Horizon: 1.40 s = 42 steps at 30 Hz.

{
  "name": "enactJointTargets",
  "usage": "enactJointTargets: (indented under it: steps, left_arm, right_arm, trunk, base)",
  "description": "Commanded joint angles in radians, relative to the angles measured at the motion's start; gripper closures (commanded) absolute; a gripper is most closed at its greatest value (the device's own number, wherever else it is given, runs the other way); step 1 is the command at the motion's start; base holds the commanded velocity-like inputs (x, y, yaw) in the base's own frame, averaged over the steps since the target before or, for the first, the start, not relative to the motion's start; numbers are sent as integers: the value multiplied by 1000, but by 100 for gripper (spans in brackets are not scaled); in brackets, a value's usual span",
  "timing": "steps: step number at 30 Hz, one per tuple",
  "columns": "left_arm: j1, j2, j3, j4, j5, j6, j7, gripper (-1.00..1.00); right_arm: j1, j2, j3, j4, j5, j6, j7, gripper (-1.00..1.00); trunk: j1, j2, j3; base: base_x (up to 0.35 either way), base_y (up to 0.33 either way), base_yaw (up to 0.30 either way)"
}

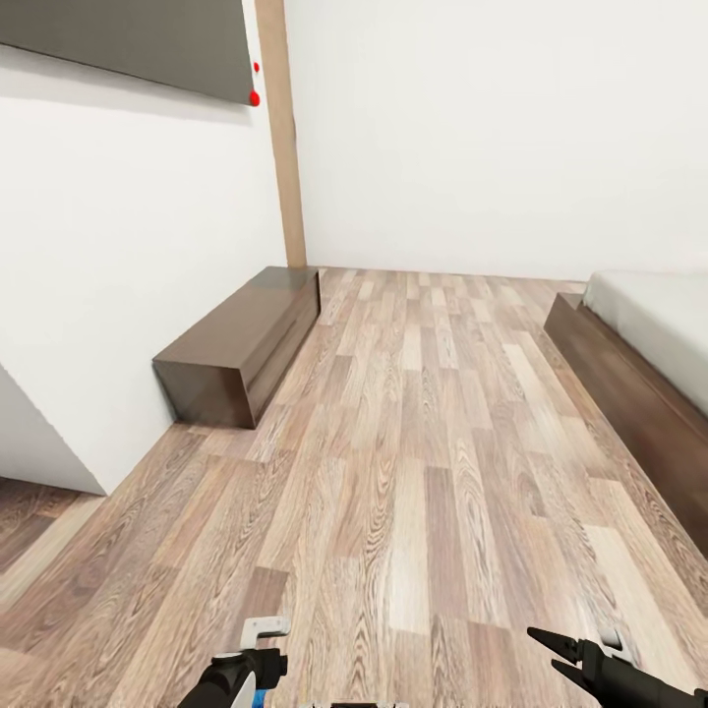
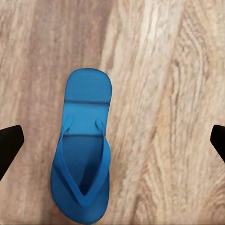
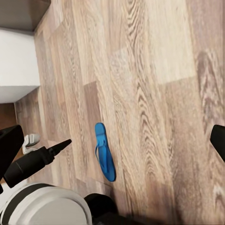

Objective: In the bedroom, move the book from the bed onto either nightstand, and place the two sandals side by side next to the bed.

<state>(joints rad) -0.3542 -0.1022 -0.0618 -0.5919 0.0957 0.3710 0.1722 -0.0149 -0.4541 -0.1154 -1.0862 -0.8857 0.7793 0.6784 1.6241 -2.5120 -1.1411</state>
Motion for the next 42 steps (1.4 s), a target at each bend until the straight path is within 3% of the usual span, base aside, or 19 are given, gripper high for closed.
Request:
enactJointTargets:
  steps: [1, 7, 15, 42]
  left_arm:
    - [0, 0, -6, -2, 10, -5, 9, -100]
    - [0, 0, -7, -1, 11, -78, 11, -100]
    - [0, 1, -4, 29, 12, -108, 12, -100]
    - [0, 7, -1, 39, 10, -114, 12, -100]
  right_arm:
    - [0, 0, -1, -1, -2, 6, 1, -100]
    - [0, 0, -1, -1, -2, 6, 1, -100]
    - [0, 0, -1, -1, -2, 6, 1, -100]
    - [0, 0, -1, -1, -2, 6, 1, -100]
  trunk:
    - [0, -1, -5]
    - [3, -2, -28]
    - [6, -4, -59]
    - [19, -10, -163]
  base:
    - [0, 0, 0]
    - [0, 0, 0]
    - [0, 0, 0]
    - [0, 0, 0]
